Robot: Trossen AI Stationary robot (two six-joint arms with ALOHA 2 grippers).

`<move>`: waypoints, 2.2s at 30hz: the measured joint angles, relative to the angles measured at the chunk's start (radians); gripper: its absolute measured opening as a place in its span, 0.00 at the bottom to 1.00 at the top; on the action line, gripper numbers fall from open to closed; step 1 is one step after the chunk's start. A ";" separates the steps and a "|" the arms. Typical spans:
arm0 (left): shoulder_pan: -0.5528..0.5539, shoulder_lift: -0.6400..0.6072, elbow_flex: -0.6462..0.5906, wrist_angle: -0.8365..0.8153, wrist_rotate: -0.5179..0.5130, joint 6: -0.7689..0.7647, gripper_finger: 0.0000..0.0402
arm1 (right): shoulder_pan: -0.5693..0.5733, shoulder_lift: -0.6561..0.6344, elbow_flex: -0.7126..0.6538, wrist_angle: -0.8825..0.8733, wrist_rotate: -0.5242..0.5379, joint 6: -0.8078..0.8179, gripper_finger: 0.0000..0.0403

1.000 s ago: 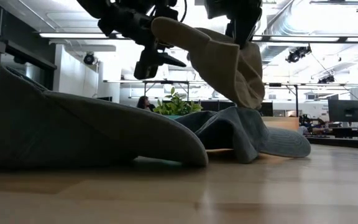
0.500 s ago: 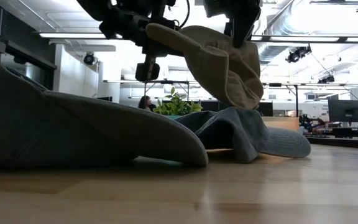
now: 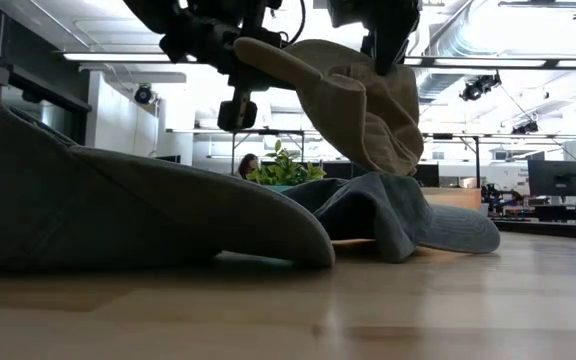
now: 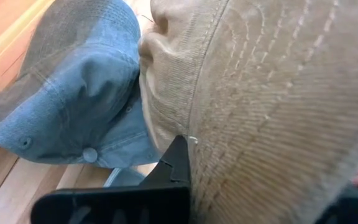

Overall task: Pick & Place hat
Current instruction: Put the brown cap into the light green bin

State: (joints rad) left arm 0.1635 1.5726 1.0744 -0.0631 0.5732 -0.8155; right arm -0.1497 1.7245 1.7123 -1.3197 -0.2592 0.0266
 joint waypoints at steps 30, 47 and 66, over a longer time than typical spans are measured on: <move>0.015 0.000 0.000 0.083 0.028 -0.023 0.00 | -0.047 -0.299 0.001 -0.047 0.204 0.218 0.42; 0.158 -0.051 0.001 0.257 0.126 -0.108 0.00 | 0.048 -0.362 -0.232 0.011 0.313 0.331 0.42; 0.442 -0.340 -0.201 0.252 0.151 -0.110 0.00 | 0.068 -0.599 -0.668 0.362 0.221 0.585 0.42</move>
State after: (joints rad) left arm 0.6051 1.2326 0.8736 0.1886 0.7237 -0.9254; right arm -0.0818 1.1258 1.0443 -0.9577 -0.0377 0.6120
